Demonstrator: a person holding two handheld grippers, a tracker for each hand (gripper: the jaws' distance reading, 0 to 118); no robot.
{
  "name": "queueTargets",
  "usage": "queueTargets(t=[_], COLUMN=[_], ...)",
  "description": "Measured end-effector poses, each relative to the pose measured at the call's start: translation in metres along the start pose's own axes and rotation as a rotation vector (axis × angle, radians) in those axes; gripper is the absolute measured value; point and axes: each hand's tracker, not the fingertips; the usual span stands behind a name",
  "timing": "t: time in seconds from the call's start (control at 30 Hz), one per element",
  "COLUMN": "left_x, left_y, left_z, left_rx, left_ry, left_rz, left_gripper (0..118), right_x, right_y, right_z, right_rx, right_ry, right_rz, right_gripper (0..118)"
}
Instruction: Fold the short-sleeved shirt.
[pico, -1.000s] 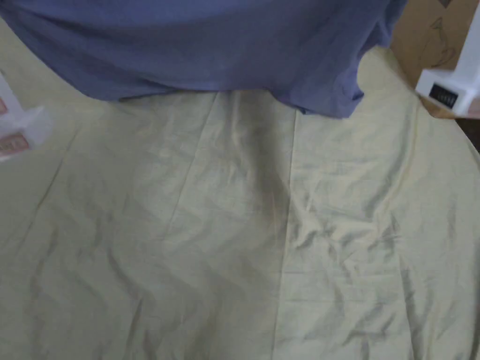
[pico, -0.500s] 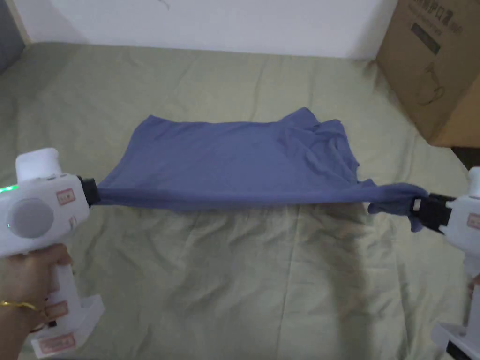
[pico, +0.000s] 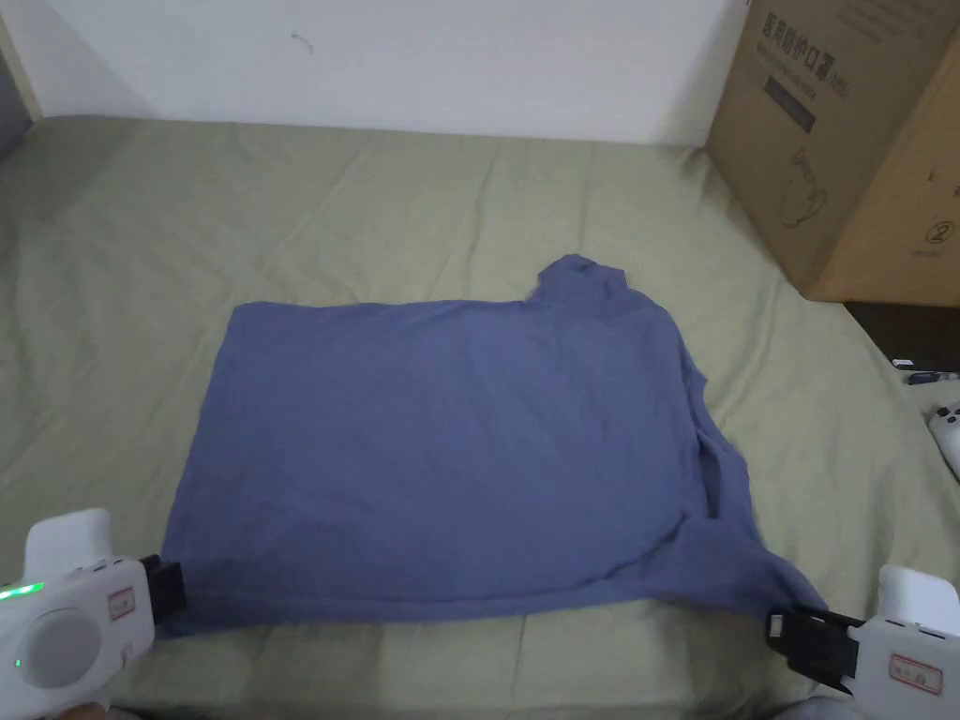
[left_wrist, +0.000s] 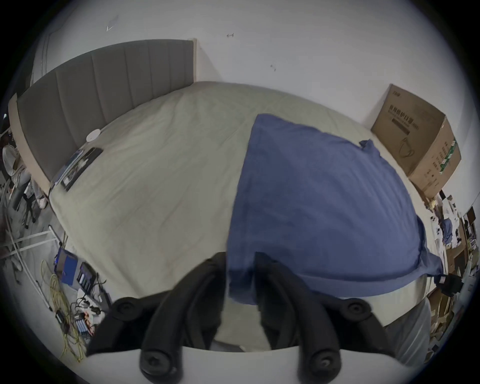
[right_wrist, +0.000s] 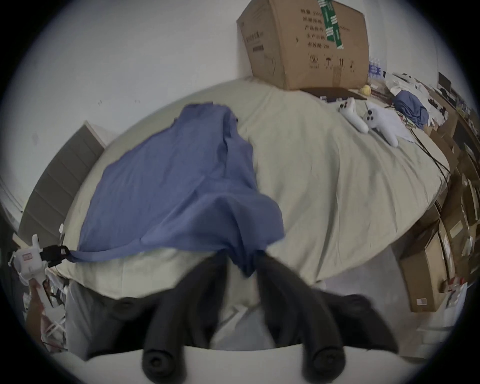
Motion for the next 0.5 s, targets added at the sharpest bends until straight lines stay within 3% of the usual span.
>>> queueTargets(t=[0.03,0.07,0.1,0.23,0.3,0.5], left_x=[-0.004,-0.008,-0.012,-0.033,-0.036,0.032], left_y=[0.0,0.004,0.008,0.008,0.023,0.052], left_z=[-0.001,0.001,0.004,0.033,0.049,0.117], left_rx=[0.006,0.002,0.001,0.13,0.221,0.509], left_ry=[0.026,0.031,0.028,0.035,-0.007,-0.106], left_rz=[0.019,0.041,0.06,0.066,0.042,-0.055], left_gripper=[67,92,110,112,112,112], right_x=[0.001,0.001,-0.005,-0.013,-0.027,-0.061], right_y=[0.001,0.003,0.005,0.031,0.044,0.074], right_z=[0.003,0.008,0.023,0.065,0.09,0.125], right_rx=[0.002,0.004,0.04,0.145,0.282,0.61], right_ry=[-0.003,-0.012,-0.023,-0.057,-0.037,-0.04], right_rz=[0.002,0.013,0.037,0.124,0.159,0.235], right_gripper=[96,113,117,117,117,117])
